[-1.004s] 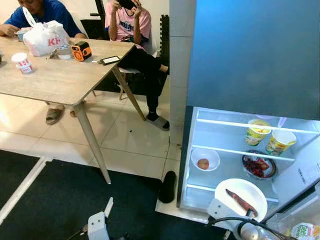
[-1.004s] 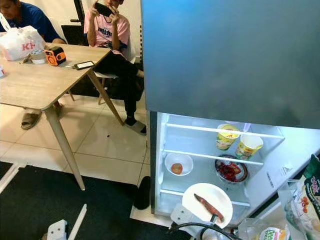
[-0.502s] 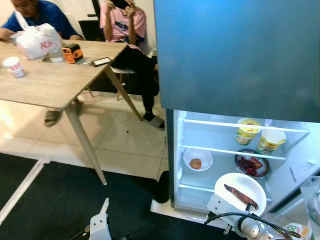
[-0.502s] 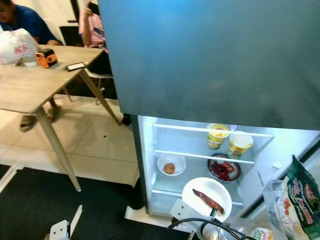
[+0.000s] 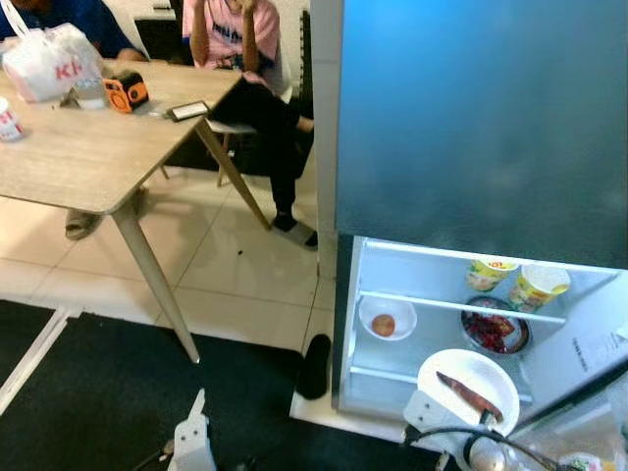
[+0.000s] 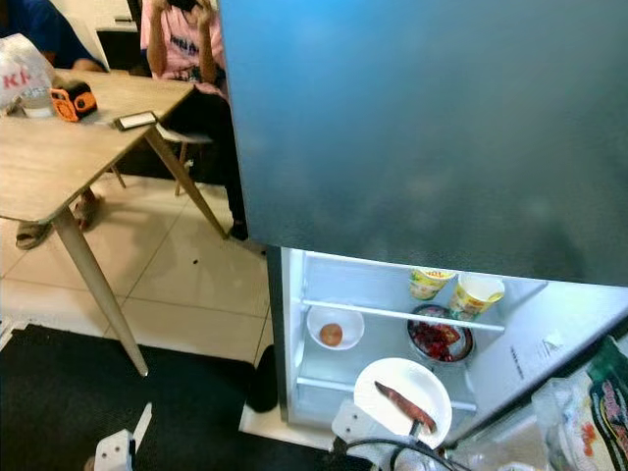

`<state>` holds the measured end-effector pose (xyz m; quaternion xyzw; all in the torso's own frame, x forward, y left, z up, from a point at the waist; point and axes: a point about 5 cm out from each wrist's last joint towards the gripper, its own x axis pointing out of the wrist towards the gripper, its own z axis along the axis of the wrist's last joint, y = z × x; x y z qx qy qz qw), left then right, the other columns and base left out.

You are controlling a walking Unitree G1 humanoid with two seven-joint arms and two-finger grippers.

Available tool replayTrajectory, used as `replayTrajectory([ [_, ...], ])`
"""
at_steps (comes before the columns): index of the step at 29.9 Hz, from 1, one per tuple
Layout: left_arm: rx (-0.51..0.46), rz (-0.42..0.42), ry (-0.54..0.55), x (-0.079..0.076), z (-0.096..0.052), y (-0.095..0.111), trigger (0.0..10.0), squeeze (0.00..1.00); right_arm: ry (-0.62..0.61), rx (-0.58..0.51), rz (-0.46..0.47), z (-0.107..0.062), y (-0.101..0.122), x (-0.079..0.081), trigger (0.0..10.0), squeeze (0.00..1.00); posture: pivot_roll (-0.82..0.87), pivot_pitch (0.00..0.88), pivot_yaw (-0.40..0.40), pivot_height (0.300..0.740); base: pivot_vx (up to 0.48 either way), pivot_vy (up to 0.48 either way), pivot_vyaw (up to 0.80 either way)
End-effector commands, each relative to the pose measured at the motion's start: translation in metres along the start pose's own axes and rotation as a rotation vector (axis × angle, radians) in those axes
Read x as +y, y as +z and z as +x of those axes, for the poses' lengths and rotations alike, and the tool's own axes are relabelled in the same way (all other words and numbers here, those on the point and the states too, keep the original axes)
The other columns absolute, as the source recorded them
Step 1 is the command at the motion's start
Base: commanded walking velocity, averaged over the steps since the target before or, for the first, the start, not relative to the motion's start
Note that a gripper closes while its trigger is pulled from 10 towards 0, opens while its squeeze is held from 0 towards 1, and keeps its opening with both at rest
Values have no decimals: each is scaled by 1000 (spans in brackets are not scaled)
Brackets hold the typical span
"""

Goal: Restocking fridge

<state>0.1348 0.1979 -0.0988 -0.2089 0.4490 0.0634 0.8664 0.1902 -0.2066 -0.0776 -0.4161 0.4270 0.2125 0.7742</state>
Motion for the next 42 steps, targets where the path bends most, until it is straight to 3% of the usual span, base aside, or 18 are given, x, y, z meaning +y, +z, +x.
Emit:
replayTrajectory([
  [1,12,9,5,2,-1,-3,10000,0,-4,-19,23,1,6,1,10000,0,-19,0,14,740,364,0,0],
  [7,4,0,16,3,-1,-2,10000,0,-13,-22,34,1,6,-1,10000,0,-19,0,14,740,286,0,0],
  [12,46,97,-19,0,-1,-6,10000,0,-18,-24,37,1,6,-2,10000,0,-20,0,15,740,0,-177,0],
  [21,28,56,-11,-1,-1,-4,10000,0,-29,-21,48,1,5,-3,10000,0,-18,0,14,740,0,-207,0],
  [34,34,93,-25,-3,-1,-6,10000,0,-41,-17,49,0,4,-5,10000,0,-19,0,14,740,0,0,0],
  [37,44,123,-46,-4,0,-6,10000,0,-42,-17,49,1,4,-6,10000,0,-18,0,14,740,0,-415,0],
  [42,37,102,-49,-5,0,-6,10000,0,-41,-17,50,1,4,-6,10000,0,-18,0,14,740,0,-480,0],
])
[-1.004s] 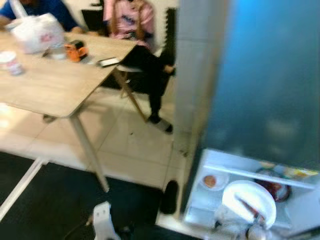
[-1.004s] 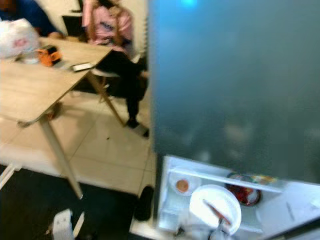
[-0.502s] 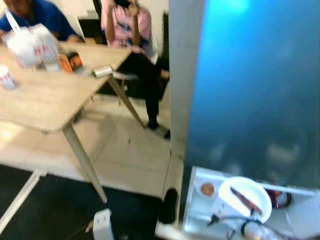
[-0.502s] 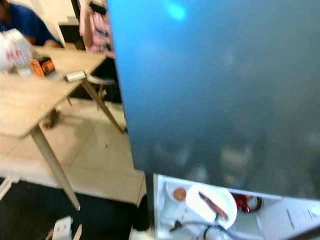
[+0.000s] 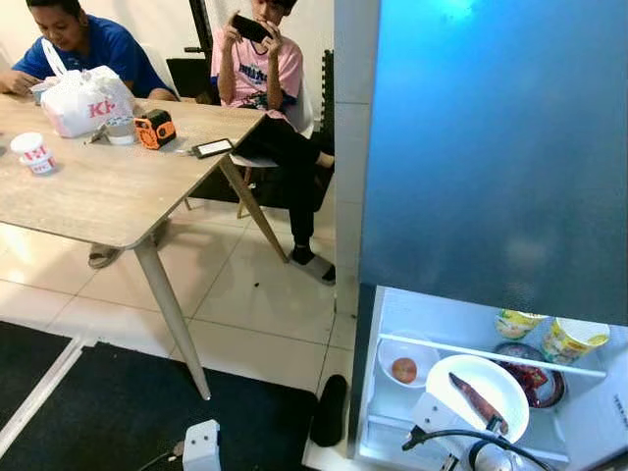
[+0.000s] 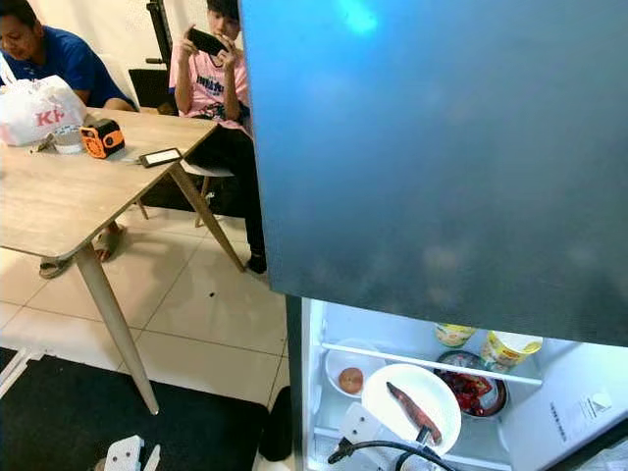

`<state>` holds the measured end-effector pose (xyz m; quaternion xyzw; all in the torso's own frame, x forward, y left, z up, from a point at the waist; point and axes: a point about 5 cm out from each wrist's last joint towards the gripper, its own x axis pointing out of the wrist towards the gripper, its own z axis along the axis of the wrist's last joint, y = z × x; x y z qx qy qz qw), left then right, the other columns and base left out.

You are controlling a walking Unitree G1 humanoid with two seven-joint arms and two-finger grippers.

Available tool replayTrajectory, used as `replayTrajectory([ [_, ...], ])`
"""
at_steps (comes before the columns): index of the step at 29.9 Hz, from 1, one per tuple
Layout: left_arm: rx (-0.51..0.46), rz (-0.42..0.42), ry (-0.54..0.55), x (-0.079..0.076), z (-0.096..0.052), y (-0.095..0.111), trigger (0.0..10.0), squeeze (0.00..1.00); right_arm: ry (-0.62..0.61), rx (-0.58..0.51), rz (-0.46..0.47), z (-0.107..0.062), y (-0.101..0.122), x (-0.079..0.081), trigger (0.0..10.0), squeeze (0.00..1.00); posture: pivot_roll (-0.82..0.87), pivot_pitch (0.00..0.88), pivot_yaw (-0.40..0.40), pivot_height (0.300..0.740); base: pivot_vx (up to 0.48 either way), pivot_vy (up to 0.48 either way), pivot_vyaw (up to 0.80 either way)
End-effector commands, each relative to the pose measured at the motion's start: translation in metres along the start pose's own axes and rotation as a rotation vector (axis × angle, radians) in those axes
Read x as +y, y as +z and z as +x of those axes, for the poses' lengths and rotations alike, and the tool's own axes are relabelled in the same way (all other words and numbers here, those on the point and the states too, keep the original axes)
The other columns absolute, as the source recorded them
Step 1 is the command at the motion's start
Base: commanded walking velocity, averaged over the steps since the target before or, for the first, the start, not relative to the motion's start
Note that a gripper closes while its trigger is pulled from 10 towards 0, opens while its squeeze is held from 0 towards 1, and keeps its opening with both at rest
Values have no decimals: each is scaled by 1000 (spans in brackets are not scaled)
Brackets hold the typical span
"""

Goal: Restocking fridge

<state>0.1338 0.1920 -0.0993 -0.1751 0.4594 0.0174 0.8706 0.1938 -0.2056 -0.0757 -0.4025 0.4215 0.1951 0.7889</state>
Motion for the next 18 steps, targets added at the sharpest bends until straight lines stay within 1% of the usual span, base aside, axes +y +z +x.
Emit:
replayTrajectory([
  [1,5,-5,-1,0,-1,-3,10000,0,-15,-5,3,0,1,-3,10000,0,-18,0,14,740,0,-480,0],
  [9,3,0,5,0,-1,-3,10000,0,-18,-7,1,0,2,-3,10000,0,-18,0,15,740,0,0,0],
  [15,-8,2,-13,-3,0,-1,10000,0,-16,-15,-6,1,4,-4,10000,0,-17,0,14,740,0,0,0],
  [16,-13,11,-22,-4,1,0,10000,0,-15,-21,-15,1,6,-4,10000,0,-17,0,14,740,0,0,0],
  [18,-14,57,-44,-7,2,2,10000,0,-13,-34,-36,2,11,-3,10000,0,-15,0,13,740,0,0,0],
])
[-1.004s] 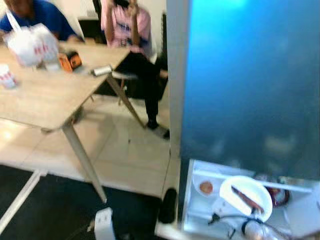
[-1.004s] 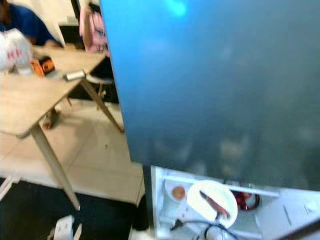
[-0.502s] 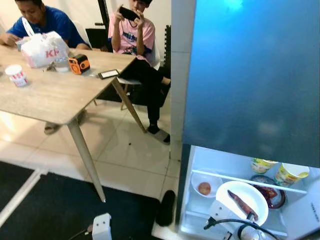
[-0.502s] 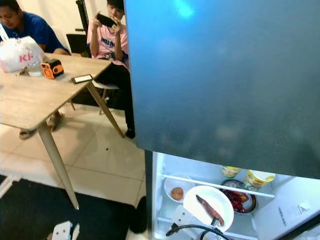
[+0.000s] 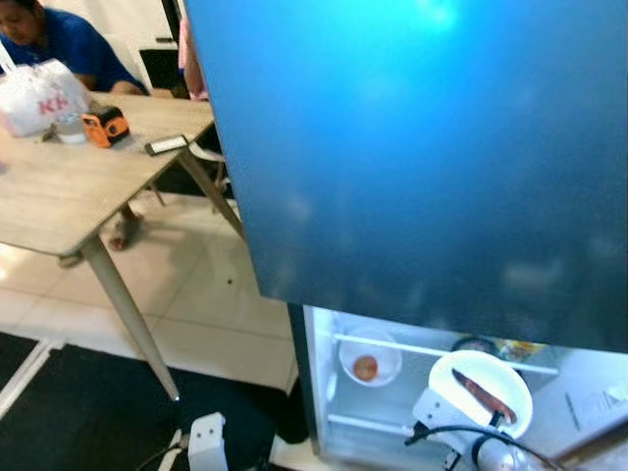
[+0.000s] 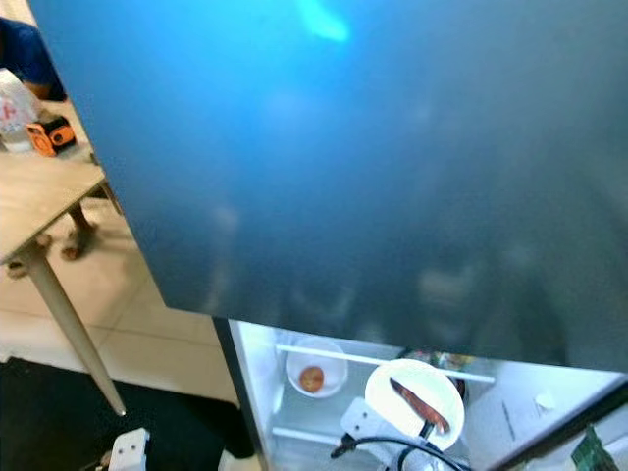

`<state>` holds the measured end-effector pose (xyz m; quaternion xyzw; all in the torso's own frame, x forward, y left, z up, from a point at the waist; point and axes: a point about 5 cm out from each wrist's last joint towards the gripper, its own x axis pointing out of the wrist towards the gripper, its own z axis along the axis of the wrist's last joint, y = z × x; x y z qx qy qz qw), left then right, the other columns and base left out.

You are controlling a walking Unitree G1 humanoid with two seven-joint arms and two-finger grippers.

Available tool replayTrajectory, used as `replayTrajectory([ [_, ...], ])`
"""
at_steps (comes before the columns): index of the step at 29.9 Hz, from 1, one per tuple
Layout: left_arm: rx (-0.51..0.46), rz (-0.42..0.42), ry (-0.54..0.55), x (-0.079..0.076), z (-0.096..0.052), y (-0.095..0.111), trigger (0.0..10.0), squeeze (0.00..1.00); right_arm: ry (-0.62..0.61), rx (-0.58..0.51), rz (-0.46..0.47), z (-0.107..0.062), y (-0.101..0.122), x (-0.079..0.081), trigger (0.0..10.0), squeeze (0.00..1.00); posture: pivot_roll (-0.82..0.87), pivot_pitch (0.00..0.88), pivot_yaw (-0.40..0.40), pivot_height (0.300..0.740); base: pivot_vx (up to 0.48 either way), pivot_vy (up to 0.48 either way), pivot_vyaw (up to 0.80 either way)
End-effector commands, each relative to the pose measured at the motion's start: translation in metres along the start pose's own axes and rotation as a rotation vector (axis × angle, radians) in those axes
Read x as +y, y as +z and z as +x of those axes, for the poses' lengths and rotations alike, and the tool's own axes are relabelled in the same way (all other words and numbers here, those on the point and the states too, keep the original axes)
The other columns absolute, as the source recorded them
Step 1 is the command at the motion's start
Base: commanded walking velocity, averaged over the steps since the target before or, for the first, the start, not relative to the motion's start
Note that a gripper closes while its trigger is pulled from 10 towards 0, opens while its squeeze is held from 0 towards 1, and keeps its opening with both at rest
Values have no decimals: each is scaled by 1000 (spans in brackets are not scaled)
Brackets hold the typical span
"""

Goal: Restocking fridge

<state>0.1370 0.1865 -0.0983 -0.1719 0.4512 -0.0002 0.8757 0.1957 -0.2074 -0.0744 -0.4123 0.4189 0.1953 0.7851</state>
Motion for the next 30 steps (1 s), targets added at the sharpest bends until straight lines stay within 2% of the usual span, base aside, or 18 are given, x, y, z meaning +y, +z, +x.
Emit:
replayTrajectory([
  [1,-1,57,-24,-2,1,2,10000,0,-6,-43,-13,2,13,0,10000,0,-15,0,13,740,0,0,0],
  [3,-4,85,-35,-4,1,4,10000,0,-8,-49,-5,2,16,0,10000,0,-14,0,14,740,0,0,0],
  [8,-18,228,-112,-14,5,14,10000,0,-3,-66,35,3,25,-1,10000,0,-12,0,14,740,0,0,0],
  [11,-16,287,-163,-20,7,17,10000,0,7,-79,44,4,29,-1,10000,0,-10,0,12,726,0,0,0],
  [12,-6,331,-180,-23,7,17,10000,0,7,-83,45,4,30,-1,10000,0,-8,0,9,721,0,0,0],
  [13,-6,331,-180,-23,7,17,10000,0,7,-83,45,4,30,-1,10000,0,-8,0,9,721,0,0,0],
  [15,21,451,-215,-27,8,15,10000,0,6,-88,45,4,33,-3,10000,0,-10,0,9,706,0,0,0],
  [16,21,451,-215,-27,8,15,10000,0,6,-88,45,4,33,-3,10000,0,-10,0,9,706,0,0,0],
  [18,44,568,-224,-29,8,14,10000,0,4,-92,45,5,35,-4,10000,0,-10,0,9,696,0,0,0],
  [19,44,568,-224,-29,8,14,10000,0,4,-92,45,5,35,-4,10000,0,-10,0,9,696,0,0,0],
  [21,48,644,-228,-30,9,15,10000,0,3,-95,46,5,35,-5,10000,0,-9,0,9,686,0,0,0],
  [26,12,720,-266,-40,12,24,10000,0,0,-94,49,5,36,-6,10000,0,-9,0,9,666,0,0,0],
  [27,-11,754,-285,-46,14,30,10000,0,1,-94,50,5,36,-6,10000,0,-9,0,9,656,0,0,0],
  [30,-32,775,-295,-50,15,36,10000,0,1,-95,50,5,36,-6,10000,0,-9,0,11,646,0,0,0],
])
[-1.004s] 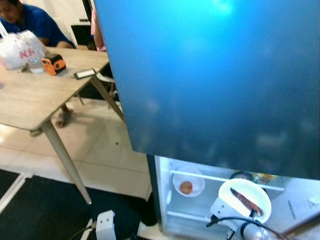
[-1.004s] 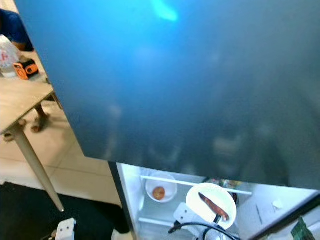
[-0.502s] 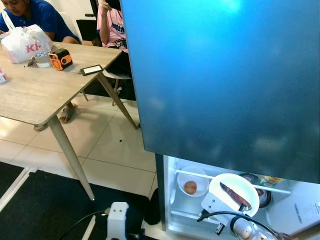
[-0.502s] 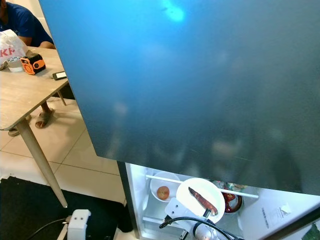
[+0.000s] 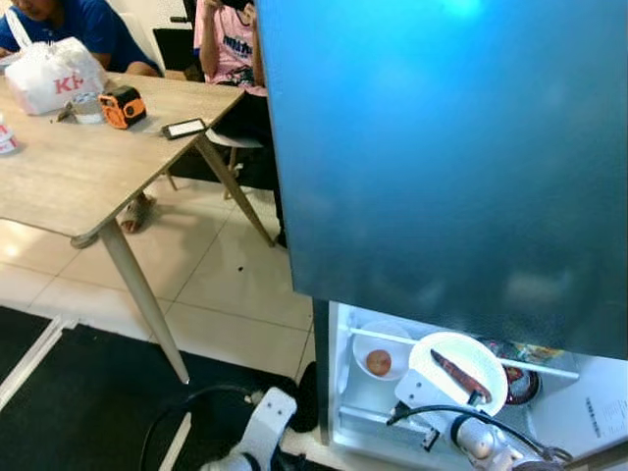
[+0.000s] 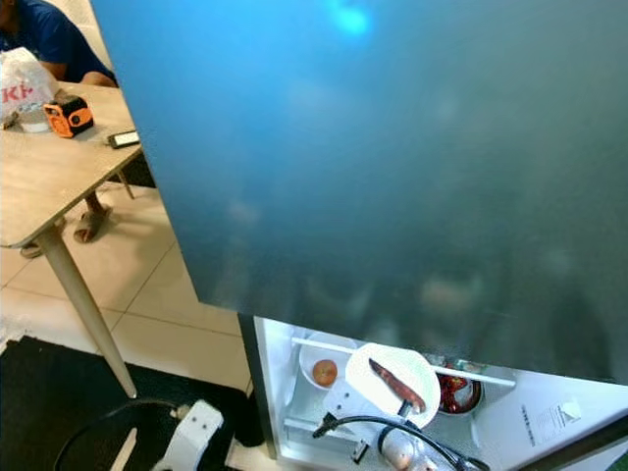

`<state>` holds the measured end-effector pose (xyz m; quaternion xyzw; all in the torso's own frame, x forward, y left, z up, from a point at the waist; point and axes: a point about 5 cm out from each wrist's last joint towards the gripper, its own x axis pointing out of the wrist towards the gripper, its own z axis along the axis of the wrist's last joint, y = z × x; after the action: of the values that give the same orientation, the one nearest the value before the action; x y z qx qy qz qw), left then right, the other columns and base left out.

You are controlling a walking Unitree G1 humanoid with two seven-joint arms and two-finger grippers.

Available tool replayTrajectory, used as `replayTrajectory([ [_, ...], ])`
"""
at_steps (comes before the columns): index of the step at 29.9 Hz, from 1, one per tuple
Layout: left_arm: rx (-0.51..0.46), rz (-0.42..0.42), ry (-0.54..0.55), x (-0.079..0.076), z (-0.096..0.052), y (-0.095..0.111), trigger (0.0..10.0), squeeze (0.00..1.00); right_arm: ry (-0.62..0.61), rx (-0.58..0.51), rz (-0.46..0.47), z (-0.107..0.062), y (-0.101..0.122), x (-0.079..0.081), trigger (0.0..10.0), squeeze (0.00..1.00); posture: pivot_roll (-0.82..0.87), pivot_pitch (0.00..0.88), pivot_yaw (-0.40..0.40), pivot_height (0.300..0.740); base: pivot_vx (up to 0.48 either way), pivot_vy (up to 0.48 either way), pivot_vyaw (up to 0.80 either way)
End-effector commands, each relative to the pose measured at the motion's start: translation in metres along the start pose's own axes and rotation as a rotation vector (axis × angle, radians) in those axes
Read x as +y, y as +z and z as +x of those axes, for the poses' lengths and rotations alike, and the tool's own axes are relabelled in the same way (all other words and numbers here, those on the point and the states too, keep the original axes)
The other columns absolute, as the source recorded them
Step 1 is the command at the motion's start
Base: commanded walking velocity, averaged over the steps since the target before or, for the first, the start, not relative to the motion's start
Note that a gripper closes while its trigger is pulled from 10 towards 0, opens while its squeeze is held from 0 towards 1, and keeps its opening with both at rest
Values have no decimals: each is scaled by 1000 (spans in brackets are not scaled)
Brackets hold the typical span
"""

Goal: Restocking fridge

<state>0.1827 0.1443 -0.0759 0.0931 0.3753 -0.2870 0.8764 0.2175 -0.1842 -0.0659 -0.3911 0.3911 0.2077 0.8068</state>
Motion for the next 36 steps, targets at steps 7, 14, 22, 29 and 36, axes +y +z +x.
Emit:
replayTrajectory([
  [7,-14,66,-3,3,1,6,10000,0,-4,-23,26,1,7,-2,10000,0,-11,0,14,621,0,0,0],
  [14,-18,71,-1,5,-1,6,10000,0,-11,-44,32,2,12,-4,10000,0,-10,0,20,591,0,0,0],
  [22,-74,98,6,8,2,19,10000,0,-14,-88,30,3,25,-7,10000,0,-8,0,24,561,0,0,0],
  [29,-160,155,-33,1,9,40,10000,0,-27,-125,15,4,36,-12,10000,0,-11,14,28,531,0,0,0],
  [36,-208,195,-60,-4,10,48,10000,0,-29,-134,7,4,41,-13,10000,0,-7,47,35,501,0,0,0],
])
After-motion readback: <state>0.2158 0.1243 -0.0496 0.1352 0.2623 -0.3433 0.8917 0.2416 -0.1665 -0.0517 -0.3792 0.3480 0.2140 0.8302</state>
